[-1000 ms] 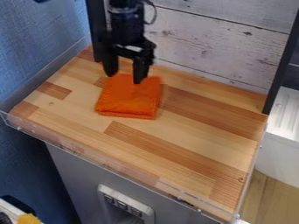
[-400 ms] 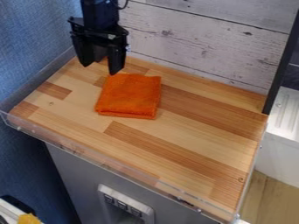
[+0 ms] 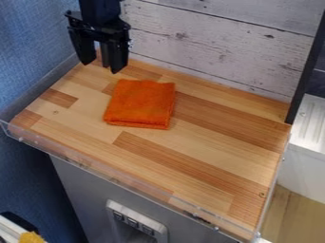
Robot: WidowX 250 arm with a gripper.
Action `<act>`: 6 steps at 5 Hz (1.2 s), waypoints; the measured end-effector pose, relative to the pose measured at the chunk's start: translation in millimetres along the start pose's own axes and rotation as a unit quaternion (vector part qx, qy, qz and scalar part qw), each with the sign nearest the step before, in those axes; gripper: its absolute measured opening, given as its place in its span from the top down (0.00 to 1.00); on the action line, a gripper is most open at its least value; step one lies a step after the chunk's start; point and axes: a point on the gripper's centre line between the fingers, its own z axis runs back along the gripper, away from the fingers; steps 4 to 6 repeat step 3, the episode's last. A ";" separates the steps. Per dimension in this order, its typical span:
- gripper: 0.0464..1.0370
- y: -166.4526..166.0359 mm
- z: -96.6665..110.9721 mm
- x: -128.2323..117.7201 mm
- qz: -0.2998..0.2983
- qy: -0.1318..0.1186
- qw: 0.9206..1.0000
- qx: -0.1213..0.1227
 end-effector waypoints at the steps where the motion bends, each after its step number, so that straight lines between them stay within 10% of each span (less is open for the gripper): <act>1: 0.04 1.8 4.3 2.6 0.000 -0.005 1.000 0.001; 6: 0.04 8.0 14.7 7.3 0.012 0.002 1.000 0.004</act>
